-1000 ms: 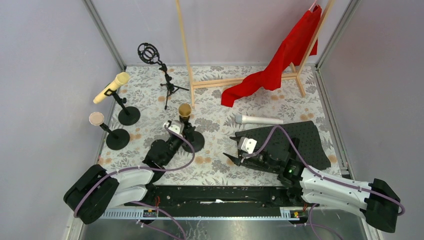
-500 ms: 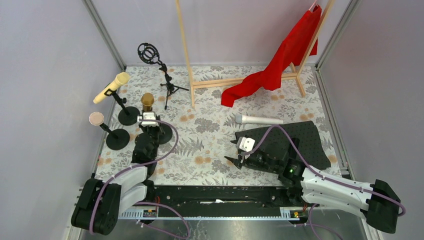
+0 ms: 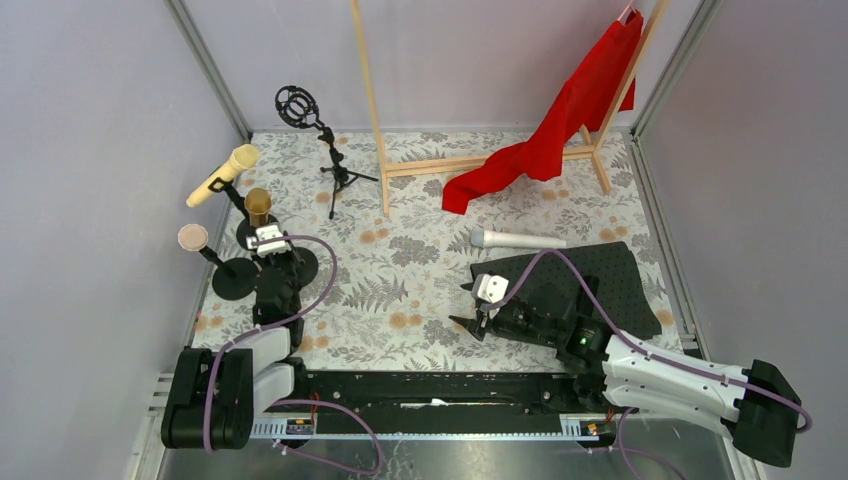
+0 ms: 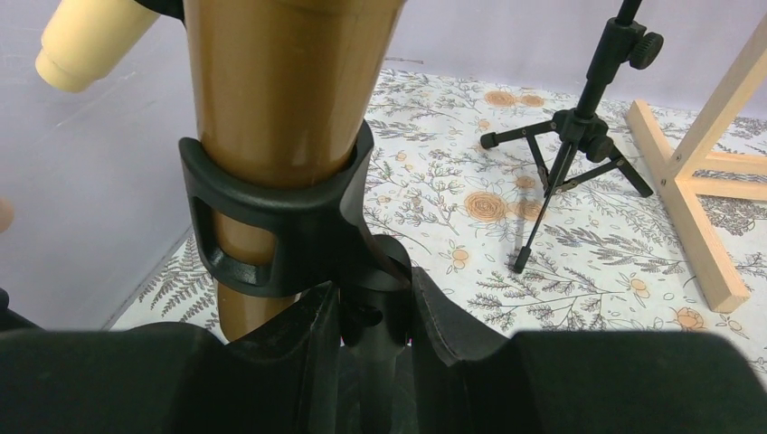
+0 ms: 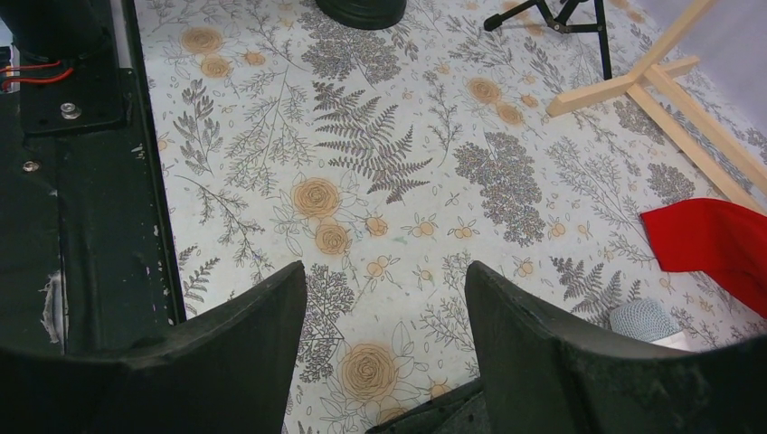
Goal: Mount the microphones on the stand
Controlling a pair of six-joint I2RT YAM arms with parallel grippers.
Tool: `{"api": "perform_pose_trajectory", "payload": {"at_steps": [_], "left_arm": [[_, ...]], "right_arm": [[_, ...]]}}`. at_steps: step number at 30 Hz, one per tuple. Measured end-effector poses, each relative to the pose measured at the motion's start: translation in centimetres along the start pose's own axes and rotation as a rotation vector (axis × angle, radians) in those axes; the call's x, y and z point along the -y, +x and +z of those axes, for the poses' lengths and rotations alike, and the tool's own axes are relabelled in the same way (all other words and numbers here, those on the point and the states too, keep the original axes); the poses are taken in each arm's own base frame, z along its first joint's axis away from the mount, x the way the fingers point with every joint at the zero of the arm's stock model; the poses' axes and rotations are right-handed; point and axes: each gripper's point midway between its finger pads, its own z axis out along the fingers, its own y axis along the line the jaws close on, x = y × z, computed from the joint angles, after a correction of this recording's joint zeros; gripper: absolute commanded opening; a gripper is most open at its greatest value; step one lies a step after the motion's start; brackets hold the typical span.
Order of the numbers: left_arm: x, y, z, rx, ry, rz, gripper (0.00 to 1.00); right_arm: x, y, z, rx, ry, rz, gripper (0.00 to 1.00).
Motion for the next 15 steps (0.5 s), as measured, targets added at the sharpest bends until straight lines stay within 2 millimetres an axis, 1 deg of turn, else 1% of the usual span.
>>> {"api": "perform_pose_trajectory", "payload": {"at_steps": [5,7,8,9,10,11,15], "left_arm": [[-0.09,0.1,-0.2,0.004,-0.003,-0.01,0.39],[-0.11,0.13,-0.22,0.003,-0.004,-0.011,0.43],[-0.13,0.13,-0.22,0.003,-0.005,-0.011,0.47],[-0.19,0.09,-0.23,0.004,-0.008,-0.012,0.54],[-0.16,-0.01,-0.25,0.006,-0.007,-0.016,0.64],[-0.12,-0.14,-0.27,0.01,-0.004,-0.015,0.7],[0.06,-0.7,-0.33,0.026,0.007,-0.029,0.74]], "right_arm": [[0.0,-0.05,-0.07,0.001,0.0,0.0,0.72],[0.0,-0.05,-0.07,0.001,0.0,0.0,0.72],[0.0,-0.06,-0.07,0.001,0.0,-0.001,0.72],[0.01,-0.08,-0.08,0.002,0.001,-0.001,0.72],[0.01,-0.08,-0.09,0.002,0.001,-0.001,0.72],[0.02,-0.08,-0.1,0.002,0.001,-0.001,0.72],[-0.01,0.07,-0.13,-0.004,0.0,0.0,0.72]]}}
